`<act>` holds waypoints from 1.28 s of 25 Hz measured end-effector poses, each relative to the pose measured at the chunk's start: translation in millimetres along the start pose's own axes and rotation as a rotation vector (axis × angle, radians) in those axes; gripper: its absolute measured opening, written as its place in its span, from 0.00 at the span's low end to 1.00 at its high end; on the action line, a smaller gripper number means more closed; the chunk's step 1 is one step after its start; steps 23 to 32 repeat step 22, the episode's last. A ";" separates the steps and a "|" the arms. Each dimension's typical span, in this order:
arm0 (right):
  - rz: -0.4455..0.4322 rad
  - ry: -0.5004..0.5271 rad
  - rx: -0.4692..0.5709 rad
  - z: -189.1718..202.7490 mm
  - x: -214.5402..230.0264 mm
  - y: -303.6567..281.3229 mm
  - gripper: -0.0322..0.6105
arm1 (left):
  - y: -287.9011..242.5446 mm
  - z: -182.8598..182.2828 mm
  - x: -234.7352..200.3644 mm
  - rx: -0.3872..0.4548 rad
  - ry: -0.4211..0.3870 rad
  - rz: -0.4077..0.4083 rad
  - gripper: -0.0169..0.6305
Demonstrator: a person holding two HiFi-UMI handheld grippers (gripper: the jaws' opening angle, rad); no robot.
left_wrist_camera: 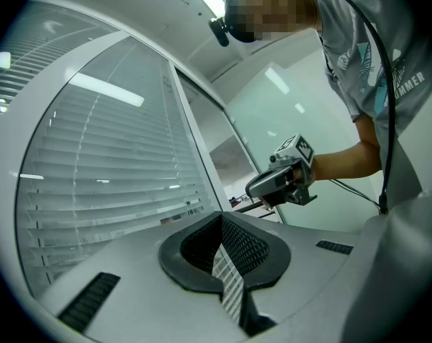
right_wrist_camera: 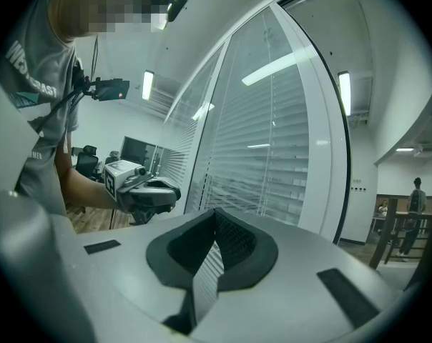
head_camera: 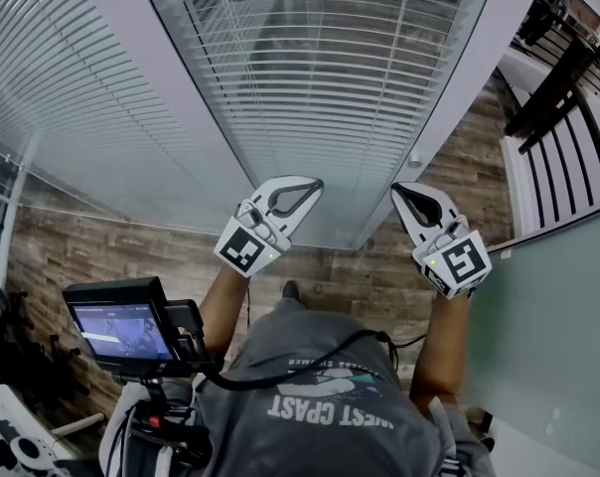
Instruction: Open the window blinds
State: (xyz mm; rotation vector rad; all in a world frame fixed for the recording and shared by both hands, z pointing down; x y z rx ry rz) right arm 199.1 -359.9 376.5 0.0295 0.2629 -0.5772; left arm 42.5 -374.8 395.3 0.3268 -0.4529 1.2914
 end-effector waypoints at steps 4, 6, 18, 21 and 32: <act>-0.001 -0.007 -0.010 2.6 -0.2 -0.6 0.06 | 0.5 -0.1 -0.5 -0.003 0.003 0.001 0.03; -0.001 -0.010 -0.011 3.5 0.0 -1.0 0.06 | 0.5 -0.3 -0.7 0.000 0.004 0.000 0.03; -0.008 -0.013 -0.022 10.9 -3.8 -2.9 0.06 | 2.6 5.5 1.7 0.000 0.012 -0.002 0.03; -0.010 -0.012 -0.022 14.3 -4.6 -3.8 0.06 | 2.6 8.2 2.9 0.004 0.011 -0.003 0.03; -0.011 -0.012 -0.022 15.3 -4.8 -4.0 0.06 | 2.6 8.8 3.1 0.005 0.008 -0.003 0.03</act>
Point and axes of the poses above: the fingertips, and each gripper's own axes: y backward along the fingers, x to its right, z out of its underside, the point moved 3 cm from there along y, backward along the fingers, and after that the axes turned 12 degrees about z, right-handed, at the moved point
